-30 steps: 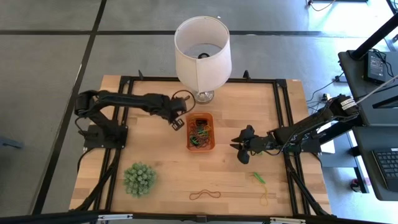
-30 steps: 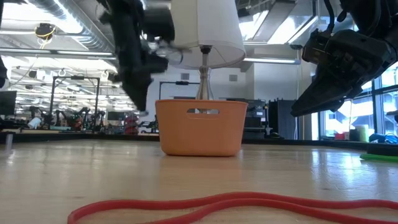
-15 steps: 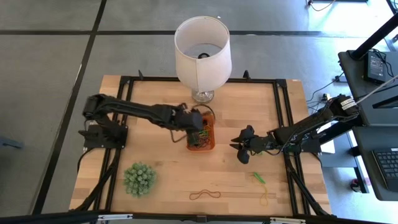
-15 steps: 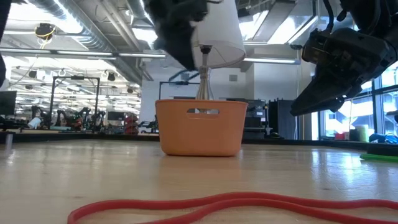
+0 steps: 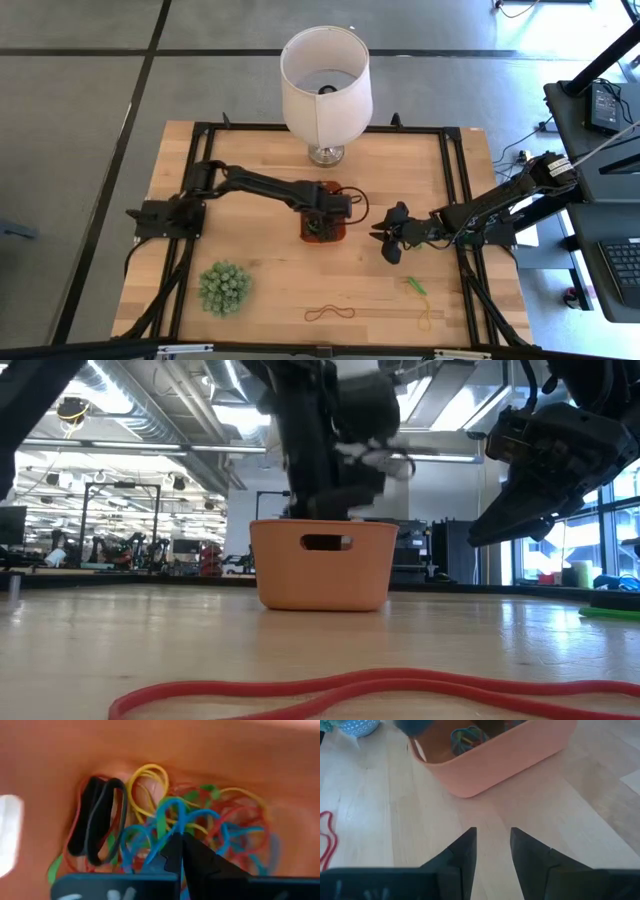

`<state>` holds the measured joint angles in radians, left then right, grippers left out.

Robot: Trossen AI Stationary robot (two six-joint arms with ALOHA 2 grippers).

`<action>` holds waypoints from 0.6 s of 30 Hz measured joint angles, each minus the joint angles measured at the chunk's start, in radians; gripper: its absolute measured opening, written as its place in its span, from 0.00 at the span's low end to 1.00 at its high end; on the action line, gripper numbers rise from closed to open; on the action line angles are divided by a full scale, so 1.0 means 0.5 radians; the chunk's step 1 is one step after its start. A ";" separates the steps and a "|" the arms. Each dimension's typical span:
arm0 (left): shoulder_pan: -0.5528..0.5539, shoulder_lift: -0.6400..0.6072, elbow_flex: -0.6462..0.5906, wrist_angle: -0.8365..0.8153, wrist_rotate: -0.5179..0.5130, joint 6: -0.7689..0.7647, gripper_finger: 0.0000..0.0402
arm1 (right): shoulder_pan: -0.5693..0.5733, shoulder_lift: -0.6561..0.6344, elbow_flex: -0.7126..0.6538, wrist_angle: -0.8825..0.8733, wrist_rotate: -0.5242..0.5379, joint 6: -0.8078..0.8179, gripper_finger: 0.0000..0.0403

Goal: Pick and place rubber bands into bin
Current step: Put the blue rubber band into the orange bin, then put the black rubber band into the orange bin

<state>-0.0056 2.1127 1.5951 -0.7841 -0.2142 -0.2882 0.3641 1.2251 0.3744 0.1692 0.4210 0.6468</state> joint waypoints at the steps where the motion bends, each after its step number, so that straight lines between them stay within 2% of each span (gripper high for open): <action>1: 0.008 0.026 0.000 0.005 0.004 0.019 0.01 | 0.000 0.000 0.000 -0.001 0.000 0.000 0.30; 6: 0.034 0.064 -0.001 0.004 0.067 0.058 0.04 | 0.000 0.000 0.000 -0.002 0.000 0.000 0.30; 14: 0.043 -0.059 -0.001 -0.031 0.102 0.091 0.24 | 0.000 0.000 0.000 -0.014 0.001 -0.001 0.30; 18: 0.041 -0.191 -0.001 -0.075 0.088 0.080 0.30 | 0.000 0.000 0.000 -0.018 0.001 0.001 0.30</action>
<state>0.0151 2.0174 1.5948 -0.8216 -0.1703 -0.2484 0.3641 1.2251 0.3744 0.1600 0.4213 0.6472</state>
